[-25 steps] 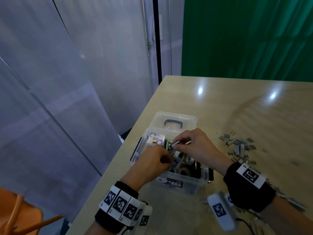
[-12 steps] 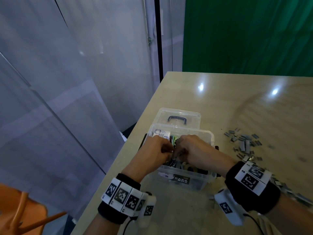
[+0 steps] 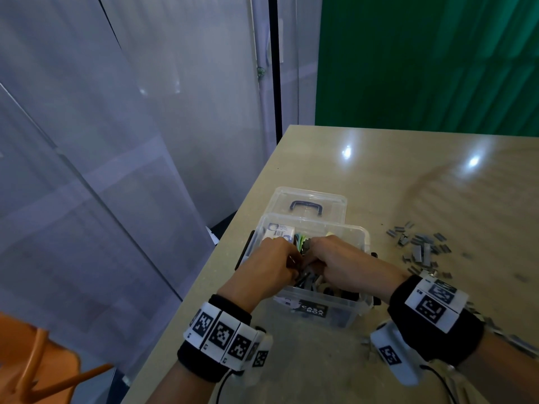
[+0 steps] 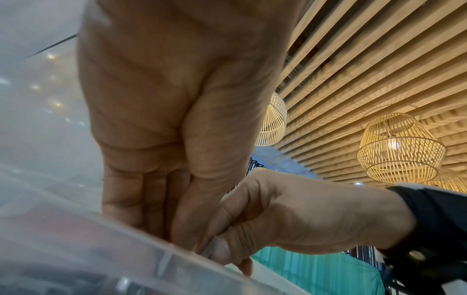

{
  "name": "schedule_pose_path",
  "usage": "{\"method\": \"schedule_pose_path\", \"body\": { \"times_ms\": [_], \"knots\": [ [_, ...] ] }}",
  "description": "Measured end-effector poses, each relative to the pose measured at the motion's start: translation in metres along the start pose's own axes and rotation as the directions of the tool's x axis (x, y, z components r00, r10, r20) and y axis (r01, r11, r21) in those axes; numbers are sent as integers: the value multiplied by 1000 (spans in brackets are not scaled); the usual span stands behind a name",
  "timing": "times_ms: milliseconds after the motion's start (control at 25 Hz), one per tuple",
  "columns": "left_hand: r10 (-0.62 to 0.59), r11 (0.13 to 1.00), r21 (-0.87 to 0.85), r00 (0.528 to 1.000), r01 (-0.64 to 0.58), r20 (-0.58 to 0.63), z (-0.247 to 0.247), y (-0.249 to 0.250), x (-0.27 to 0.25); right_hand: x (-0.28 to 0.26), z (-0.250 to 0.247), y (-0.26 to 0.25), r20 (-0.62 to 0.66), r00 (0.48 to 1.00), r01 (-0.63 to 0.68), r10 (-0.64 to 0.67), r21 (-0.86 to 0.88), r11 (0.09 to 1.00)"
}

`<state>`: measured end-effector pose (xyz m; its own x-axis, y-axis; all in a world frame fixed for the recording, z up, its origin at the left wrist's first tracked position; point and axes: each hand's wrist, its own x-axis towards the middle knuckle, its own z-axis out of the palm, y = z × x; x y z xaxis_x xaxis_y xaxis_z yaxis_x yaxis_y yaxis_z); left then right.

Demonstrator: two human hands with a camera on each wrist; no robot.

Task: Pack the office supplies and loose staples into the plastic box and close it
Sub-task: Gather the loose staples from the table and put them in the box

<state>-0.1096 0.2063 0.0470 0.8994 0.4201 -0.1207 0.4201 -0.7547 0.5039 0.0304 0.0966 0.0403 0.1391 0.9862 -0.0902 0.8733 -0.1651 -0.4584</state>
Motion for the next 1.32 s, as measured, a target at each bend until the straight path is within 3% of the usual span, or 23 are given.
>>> {"method": "schedule_pose_path", "body": {
  "times_ms": [200,440,600,840,1120,1320],
  "knots": [
    [-18,1000,-12,999,18,-36,0,0,-1,-2,2,-6,-92,995,45,-46,-10,999],
    [-33,998,-56,993,27,-115,-5,7,-3,-14,-15,-8,-104,995,2,-2,2,1000],
    [48,999,14,975,-46,-218,-6,22,4,-32,-37,5,-195,981,12,4,78,997],
    [134,987,-51,953,-153,-272,8,71,27,-75,-65,41,-287,955,-38,69,110,993],
    [278,951,-88,946,-295,-166,67,157,53,-149,-75,107,-224,953,-174,205,149,973],
    [240,969,-66,971,-239,-2,139,179,79,-196,-54,161,-47,919,-383,392,135,914]
  ]
}}
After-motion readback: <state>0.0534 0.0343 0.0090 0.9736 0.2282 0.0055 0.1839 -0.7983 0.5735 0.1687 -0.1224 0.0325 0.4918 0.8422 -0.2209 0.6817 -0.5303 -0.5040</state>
